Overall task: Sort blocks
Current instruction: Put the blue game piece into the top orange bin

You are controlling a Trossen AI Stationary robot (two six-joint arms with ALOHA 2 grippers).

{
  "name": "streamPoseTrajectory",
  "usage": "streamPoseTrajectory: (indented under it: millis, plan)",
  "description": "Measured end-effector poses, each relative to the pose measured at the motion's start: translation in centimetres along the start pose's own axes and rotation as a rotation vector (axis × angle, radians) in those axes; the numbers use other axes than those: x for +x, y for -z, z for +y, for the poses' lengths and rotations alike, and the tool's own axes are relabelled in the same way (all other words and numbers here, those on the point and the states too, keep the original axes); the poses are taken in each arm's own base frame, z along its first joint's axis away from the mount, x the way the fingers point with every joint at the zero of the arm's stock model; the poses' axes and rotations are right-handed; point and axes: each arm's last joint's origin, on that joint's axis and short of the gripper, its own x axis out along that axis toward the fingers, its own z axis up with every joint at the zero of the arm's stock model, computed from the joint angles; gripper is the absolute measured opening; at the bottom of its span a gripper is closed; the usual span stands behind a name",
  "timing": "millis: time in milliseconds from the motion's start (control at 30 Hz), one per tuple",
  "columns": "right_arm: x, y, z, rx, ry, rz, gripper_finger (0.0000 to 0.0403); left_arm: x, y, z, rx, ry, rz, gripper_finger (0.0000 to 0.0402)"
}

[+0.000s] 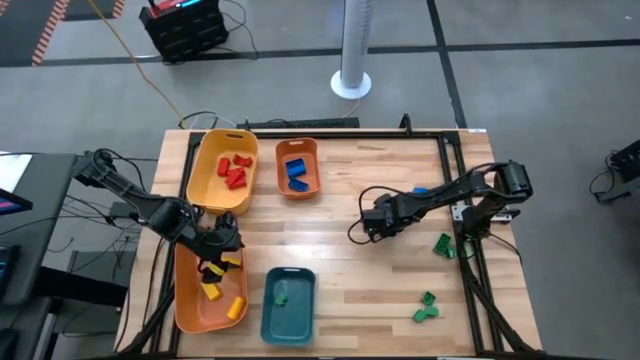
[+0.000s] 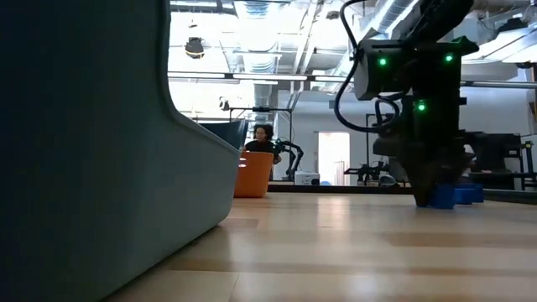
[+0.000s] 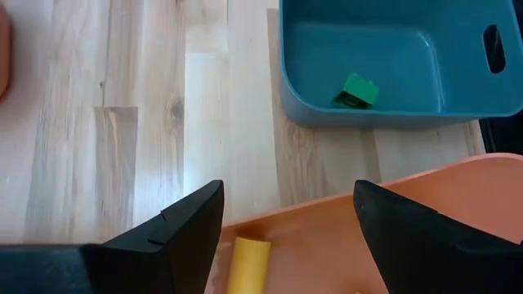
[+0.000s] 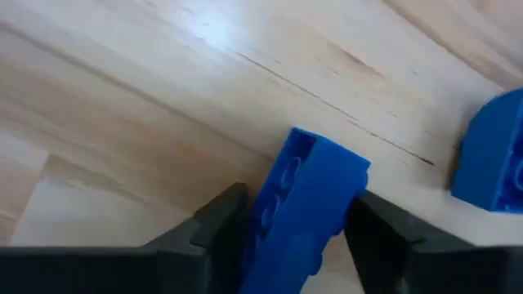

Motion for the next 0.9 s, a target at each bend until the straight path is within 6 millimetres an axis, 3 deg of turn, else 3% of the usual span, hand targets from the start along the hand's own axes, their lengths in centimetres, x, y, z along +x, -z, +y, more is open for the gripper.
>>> streamPoseTrajectory:
  millis: [133, 233, 433, 733, 833, 900]
  plan:
    - [0.1, -0.7, 0.5, -0.084, -0.066, -0.039, 0.0122, 0.0, 0.0, 0.0, 0.016, -0.003, -0.002, 0.0267]
    - [-0.7, -2.8, 1.5, -0.144, -0.185, -0.178, 0.0071, 0.0, -0.1, 0.1, 0.047, -0.035, -0.018, 0.0267]
    - [-4.7, -8.4, 1.6, -0.22, -0.345, -0.439, 0.0068, 0.0, -0.2, 0.3, 0.097, -0.116, -0.052, 0.0267]
    - [-11.4, -15.8, 0.1, -0.388, -0.467, -0.655, 0.0074, 0.0, -0.3, 0.6, 0.142, -0.188, -0.078, 0.0267]
    - [-11.9, -18.1, 0.5, -0.422, -0.516, -0.698, 0.0074, 0.0, -0.6, 0.9, 0.155, -0.247, -0.108, 0.0267]
    - [-10.7, -19.3, 1.4, -0.457, -0.51, -0.649, 0.0074, 0.0, -0.9, 0.9, 0.164, -0.254, -0.137, 0.0267]
